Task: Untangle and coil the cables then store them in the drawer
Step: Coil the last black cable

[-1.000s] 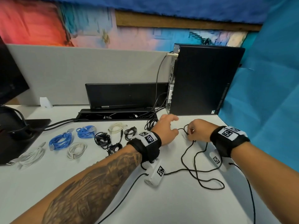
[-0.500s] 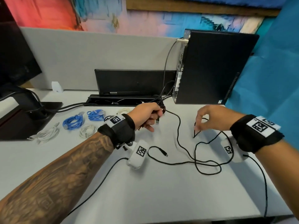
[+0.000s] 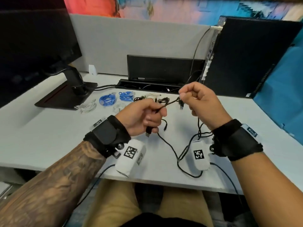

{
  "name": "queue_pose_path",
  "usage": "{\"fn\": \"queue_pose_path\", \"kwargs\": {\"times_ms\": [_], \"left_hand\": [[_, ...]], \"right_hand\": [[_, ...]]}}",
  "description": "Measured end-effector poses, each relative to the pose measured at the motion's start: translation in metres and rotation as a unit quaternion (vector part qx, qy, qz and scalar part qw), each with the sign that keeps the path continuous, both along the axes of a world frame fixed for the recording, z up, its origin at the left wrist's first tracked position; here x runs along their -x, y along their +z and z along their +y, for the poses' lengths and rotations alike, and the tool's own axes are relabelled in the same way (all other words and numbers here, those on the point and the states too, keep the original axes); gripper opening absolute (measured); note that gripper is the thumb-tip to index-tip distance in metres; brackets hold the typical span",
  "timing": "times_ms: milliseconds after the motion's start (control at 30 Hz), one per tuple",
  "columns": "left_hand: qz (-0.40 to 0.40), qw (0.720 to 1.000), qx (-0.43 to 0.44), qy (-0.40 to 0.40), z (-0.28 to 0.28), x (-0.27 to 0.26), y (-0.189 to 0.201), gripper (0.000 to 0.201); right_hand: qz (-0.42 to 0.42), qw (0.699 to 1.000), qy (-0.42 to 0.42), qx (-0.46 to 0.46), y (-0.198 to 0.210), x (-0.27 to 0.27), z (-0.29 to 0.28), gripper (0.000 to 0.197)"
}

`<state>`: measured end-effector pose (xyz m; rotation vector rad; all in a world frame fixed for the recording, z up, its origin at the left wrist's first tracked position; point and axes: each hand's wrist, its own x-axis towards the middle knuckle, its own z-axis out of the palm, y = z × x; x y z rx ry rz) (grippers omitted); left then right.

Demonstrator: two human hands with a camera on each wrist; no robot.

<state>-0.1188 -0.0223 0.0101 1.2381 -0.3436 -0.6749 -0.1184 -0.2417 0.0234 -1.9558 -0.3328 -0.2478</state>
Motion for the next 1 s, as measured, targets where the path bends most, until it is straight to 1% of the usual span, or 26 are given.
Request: {"fn": "queue_pose_path", "kwargs": {"times_ms": [33,67,133,167,233,300,367,433,500,567,600,633,700,767,833,867,900,933,1000], "left_hand": [[0.019,0.997,0.072,-0.011,0.007,0.006,0.002,0.023],[0.026,0.991,0.135,-0.007,0.014,0.012,0.005,0.022],[0.026,0.975,0.219,0.04,0.022,0.02,0.007,0.024],[0.024,0.967,0.24,0.08,0.024,0.023,0.004,0.025],[0.013,0.953,0.245,0.175,0.026,0.024,-0.006,0.025],[-0.004,0.943,0.213,0.257,0.029,0.024,-0.019,0.024],[-0.048,0.937,0.145,0.315,0.033,0.022,-0.033,0.024],[-0.108,0.932,0.062,0.34,0.037,0.022,-0.043,0.022],[-0.177,0.933,-0.013,0.314,0.038,0.027,-0.049,0.019],[-0.249,0.926,-0.106,0.264,0.037,0.033,-0.05,0.019],[-0.265,0.927,-0.129,0.232,0.035,0.036,-0.05,0.022],[-0.251,0.938,-0.128,0.203,0.033,0.039,-0.049,0.026],[-0.168,0.969,-0.09,0.158,0.03,0.044,-0.046,0.033],[-0.089,0.989,-0.052,0.104,0.029,0.047,-0.041,0.031],[-0.024,0.999,0.007,0.044,0.03,0.049,-0.033,0.026],[0.002,0.998,0.052,0.026,0.032,0.05,-0.028,0.025],[0.021,0.994,0.103,0.027,0.033,0.049,-0.024,0.024],[0.036,0.986,0.156,0.043,0.035,0.046,-0.02,0.024],[0.055,0.96,0.247,0.121,0.037,0.035,-0.014,0.022]], "right_hand": [[0.008,1.0,0.002,0.011,-0.005,0.003,0.01,0.009],[0.032,0.999,0.022,0.023,-0.011,0.009,0.021,0.013],[0.085,0.991,0.092,0.053,-0.024,0.024,0.044,0.019],[0.099,0.985,0.126,0.07,-0.029,0.033,0.054,0.021],[0.112,0.973,0.166,0.112,-0.038,0.048,0.07,0.024],[0.12,0.963,0.176,0.167,-0.044,0.059,0.078,0.023],[0.101,0.952,0.19,0.218,-0.046,0.064,0.078,0.025],[0.088,0.957,0.185,0.208,-0.041,0.069,0.076,0.026],[0.07,0.971,0.167,0.157,-0.03,0.071,0.071,0.022],[0.072,0.984,0.146,0.078,-0.017,0.068,0.063,0.02],[0.064,0.988,0.13,0.045,-0.011,0.064,0.058,0.018],[0.041,0.993,0.105,0.031,-0.007,0.059,0.053,0.017],[-0.009,0.998,0.052,0.046,-0.006,0.048,0.049,0.017],[-0.017,0.998,0.032,0.056,-0.014,0.04,0.05,0.018],[-0.011,0.998,0.034,0.053,-0.025,0.036,0.054,0.02],[-0.007,0.998,0.036,0.05,-0.03,0.035,0.056,0.021],[0.004,0.998,0.04,0.05,-0.035,0.036,0.055,0.023],[0.024,0.997,0.048,0.055,-0.039,0.039,0.055,0.024],[0.082,0.988,0.083,0.099,-0.049,0.048,0.054,0.025]]}}
